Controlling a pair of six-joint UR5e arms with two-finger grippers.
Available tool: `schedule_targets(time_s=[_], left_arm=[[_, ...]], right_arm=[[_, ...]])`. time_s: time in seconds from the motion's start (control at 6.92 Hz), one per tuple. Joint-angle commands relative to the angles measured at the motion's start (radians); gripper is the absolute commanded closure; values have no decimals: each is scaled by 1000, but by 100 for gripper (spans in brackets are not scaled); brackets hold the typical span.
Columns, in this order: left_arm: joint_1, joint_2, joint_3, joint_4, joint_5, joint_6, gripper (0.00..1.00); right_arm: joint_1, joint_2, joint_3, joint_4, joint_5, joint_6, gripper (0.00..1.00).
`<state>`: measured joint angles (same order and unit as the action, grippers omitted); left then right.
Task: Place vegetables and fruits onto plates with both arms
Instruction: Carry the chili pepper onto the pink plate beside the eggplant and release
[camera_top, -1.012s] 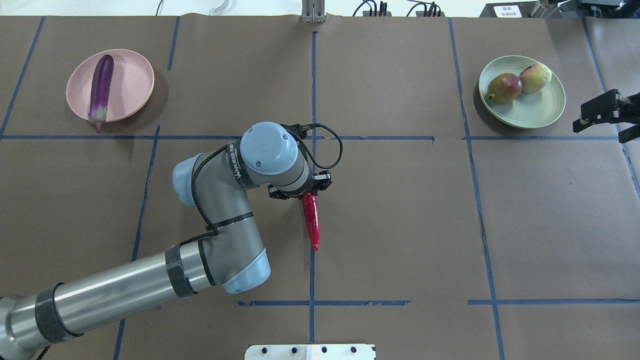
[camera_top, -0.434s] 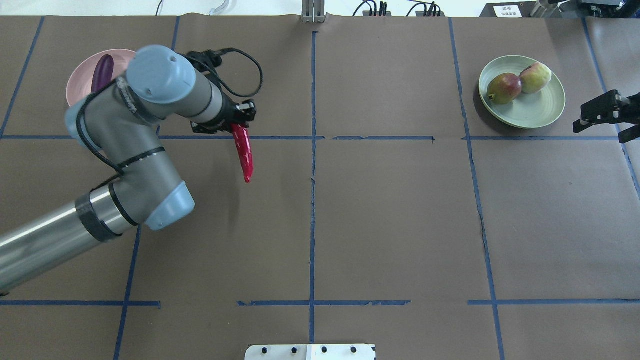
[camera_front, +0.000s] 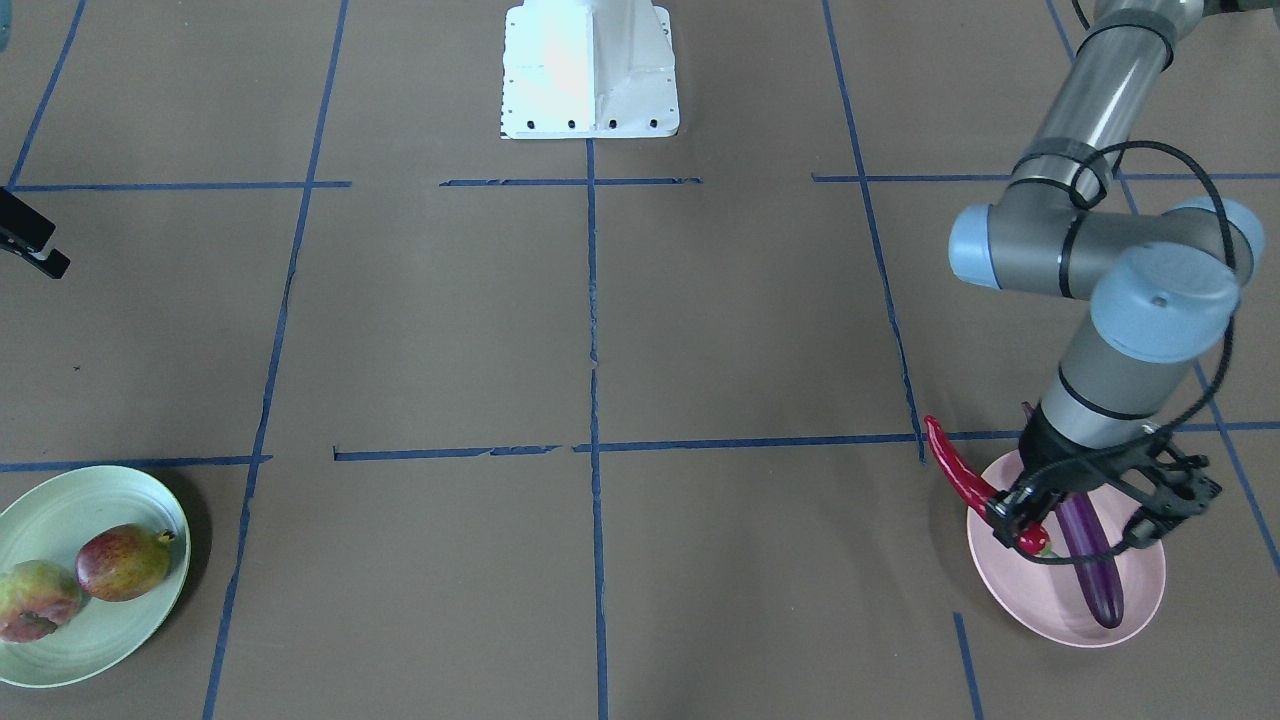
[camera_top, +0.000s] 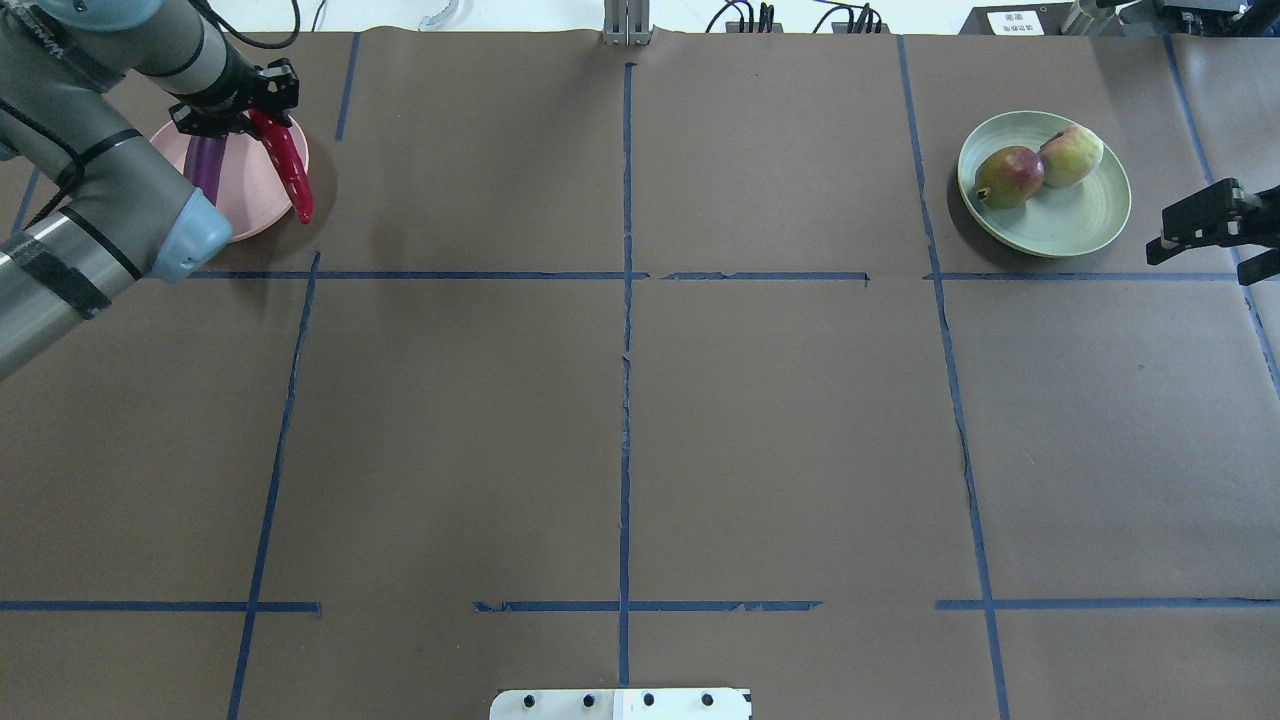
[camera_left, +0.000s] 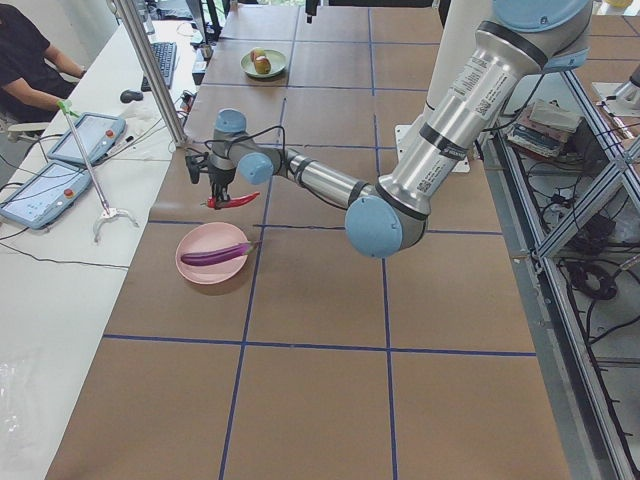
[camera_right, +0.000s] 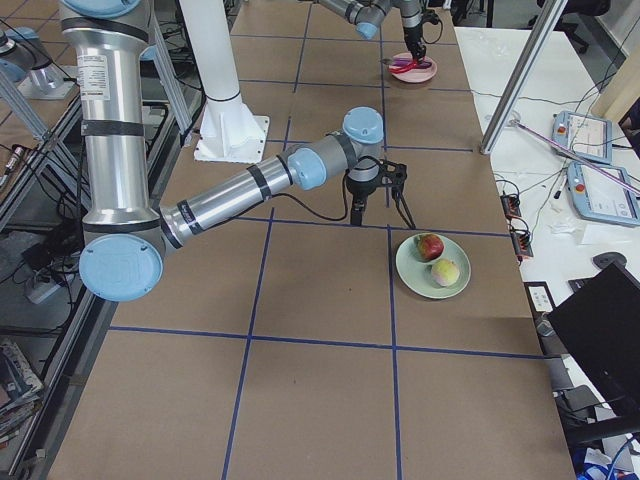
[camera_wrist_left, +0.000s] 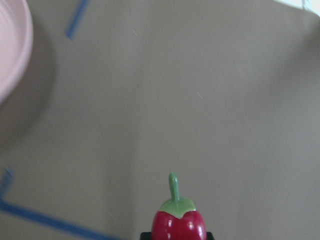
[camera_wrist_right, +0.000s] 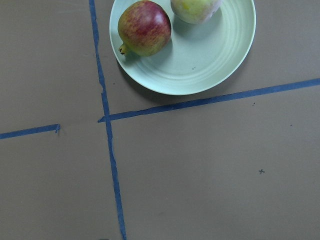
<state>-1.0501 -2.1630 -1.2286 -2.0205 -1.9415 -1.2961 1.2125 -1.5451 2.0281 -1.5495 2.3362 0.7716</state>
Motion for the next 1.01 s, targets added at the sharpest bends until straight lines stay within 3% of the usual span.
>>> schedule_targets(time_s=[0.0, 0.14, 0.29, 0.58, 0.72, 0.87], left_arm=[[-44, -3, 135, -93, -17, 11, 100], [-50, -3, 145, -95, -17, 55, 79], [-48, -4, 158, -102, -17, 61, 1], [-51, -8, 140, -110, -65, 66, 0], [-88, 6, 95, -106, -229, 77, 0], [-132, 78, -10, -103, -314, 142, 0]], right_arm=[[-2, 3, 12, 0, 0, 2, 0], [-2, 0, 26, -1, 0, 5, 0], [-2, -1, 30, -1, 0, 8, 0], [1, -12, 32, -1, 2, 6, 0], [10, -54, 47, 2, 11, -20, 0], [33, -73, 35, -3, 12, -97, 0]])
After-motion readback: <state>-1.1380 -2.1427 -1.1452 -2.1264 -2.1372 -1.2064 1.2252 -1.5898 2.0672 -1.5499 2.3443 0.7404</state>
